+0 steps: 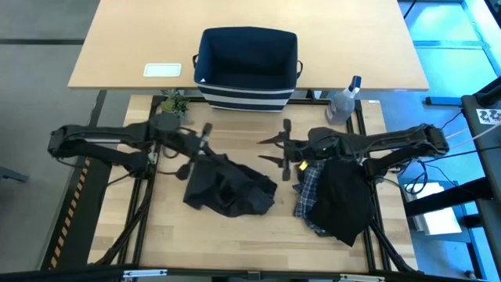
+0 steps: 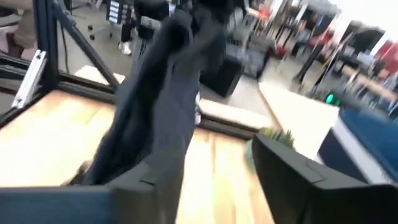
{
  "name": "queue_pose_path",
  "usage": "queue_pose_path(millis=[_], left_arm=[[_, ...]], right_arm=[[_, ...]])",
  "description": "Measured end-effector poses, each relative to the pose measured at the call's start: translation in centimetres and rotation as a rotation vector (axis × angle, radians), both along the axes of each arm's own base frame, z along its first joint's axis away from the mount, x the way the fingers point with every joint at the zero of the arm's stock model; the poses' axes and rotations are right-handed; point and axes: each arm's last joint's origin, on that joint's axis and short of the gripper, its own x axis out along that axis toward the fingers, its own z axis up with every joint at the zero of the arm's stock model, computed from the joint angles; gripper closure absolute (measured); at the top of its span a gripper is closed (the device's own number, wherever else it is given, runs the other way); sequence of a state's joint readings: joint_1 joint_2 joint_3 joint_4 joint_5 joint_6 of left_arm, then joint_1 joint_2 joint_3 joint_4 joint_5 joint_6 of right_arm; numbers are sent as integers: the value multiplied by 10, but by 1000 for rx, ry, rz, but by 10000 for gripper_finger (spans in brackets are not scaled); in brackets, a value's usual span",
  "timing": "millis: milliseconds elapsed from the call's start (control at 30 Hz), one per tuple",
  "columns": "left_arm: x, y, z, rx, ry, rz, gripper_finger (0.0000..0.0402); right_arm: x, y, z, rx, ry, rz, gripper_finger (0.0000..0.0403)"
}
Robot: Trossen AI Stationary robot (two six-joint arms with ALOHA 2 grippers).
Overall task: Fold Laundry from Bin
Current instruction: Fold the black shorts
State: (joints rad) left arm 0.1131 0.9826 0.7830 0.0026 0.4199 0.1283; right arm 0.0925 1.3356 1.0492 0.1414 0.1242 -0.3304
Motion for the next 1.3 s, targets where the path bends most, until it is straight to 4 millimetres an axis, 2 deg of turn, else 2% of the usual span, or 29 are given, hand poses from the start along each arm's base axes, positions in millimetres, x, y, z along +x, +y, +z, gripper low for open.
queue_pose_path(millis=[100, 200, 400, 633, 800, 1033, 1133, 1300], left_arm=[[-24, -3, 8, 107, -15, 10, 397], [-46, -6, 15, 204, -41, 17, 397], [-70, -10, 24, 268, -100, 66, 397], [-71, -10, 28, 289, -123, 149, 397], [-70, -9, 33, 305, -166, 262, 397], [-70, -8, 48, 346, -312, 355, 397], [-71, -8, 54, 366, -372, 365, 395], [-73, -8, 58, 367, -419, 375, 393]], right_arm=[[-10, -1, 0, 58, 74, -9, 197], [-13, 0, -12, 106, 195, 8, 187], [7, 4, -44, 223, 346, 135, 188], [47, 10, -95, 284, 399, 215, 189], [67, 15, -118, 361, 362, 295, 189], [74, 16, -122, 404, 320, 310, 189], [74, 15, -122, 395, 312, 246, 189], [73, 9, -127, 359, 330, 46, 189]])
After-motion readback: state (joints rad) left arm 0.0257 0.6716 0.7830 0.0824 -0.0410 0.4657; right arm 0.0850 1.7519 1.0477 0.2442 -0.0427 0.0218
